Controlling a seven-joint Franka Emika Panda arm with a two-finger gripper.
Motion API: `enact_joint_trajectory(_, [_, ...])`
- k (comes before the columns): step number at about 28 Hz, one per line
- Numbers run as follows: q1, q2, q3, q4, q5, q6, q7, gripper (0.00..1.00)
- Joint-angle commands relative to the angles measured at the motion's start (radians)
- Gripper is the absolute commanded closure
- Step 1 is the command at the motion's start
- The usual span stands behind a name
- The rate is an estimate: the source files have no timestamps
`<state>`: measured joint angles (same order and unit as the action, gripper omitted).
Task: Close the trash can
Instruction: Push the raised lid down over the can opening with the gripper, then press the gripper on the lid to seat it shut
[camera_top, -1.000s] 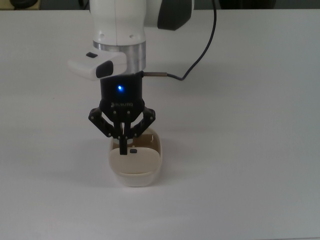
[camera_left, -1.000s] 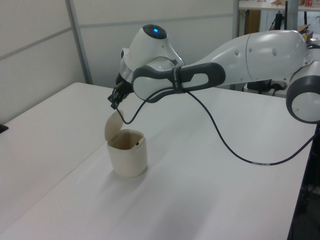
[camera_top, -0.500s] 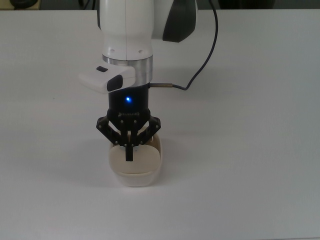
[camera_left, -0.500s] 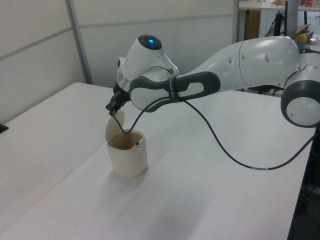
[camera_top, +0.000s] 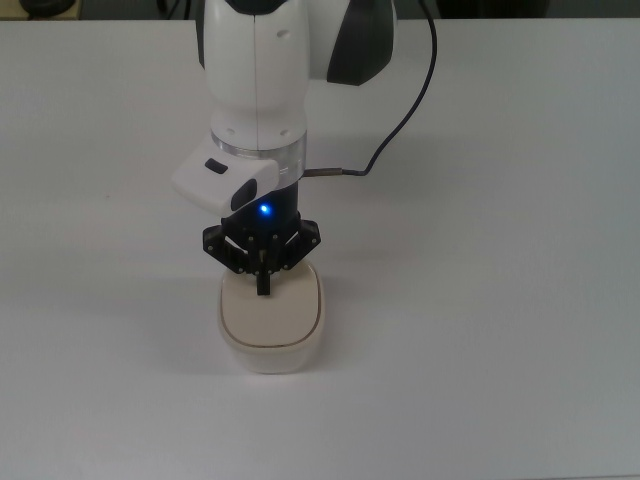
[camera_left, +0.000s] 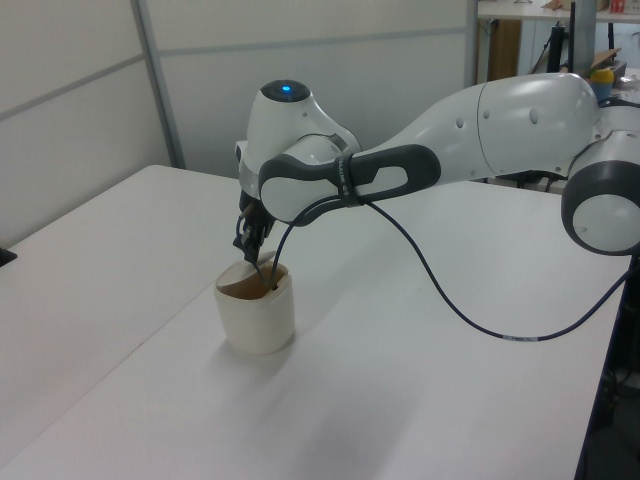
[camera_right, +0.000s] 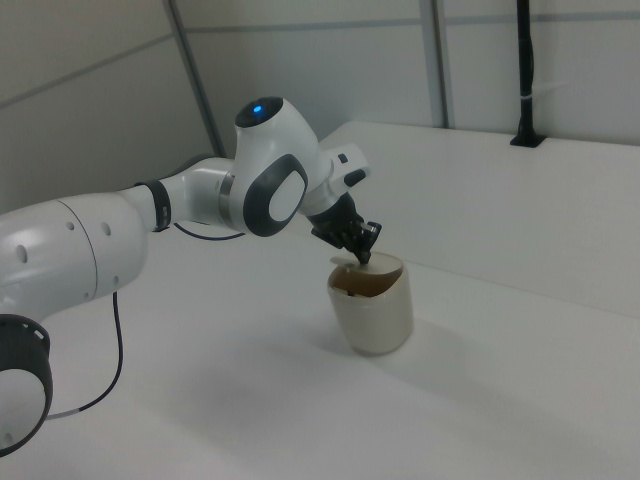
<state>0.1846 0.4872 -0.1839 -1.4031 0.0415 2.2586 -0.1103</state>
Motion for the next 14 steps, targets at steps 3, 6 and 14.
enact_joint_trajectory(3, [0.006,-0.016,0.004,-0.028,0.011,-0.048,-0.032,1.0])
enact_joint_trajectory(6, [0.006,-0.016,0.004,-0.034,0.011,-0.048,-0.034,1.0])
enact_joint_trajectory(14, [0.007,-0.004,0.014,-0.063,0.011,-0.048,-0.045,1.0])
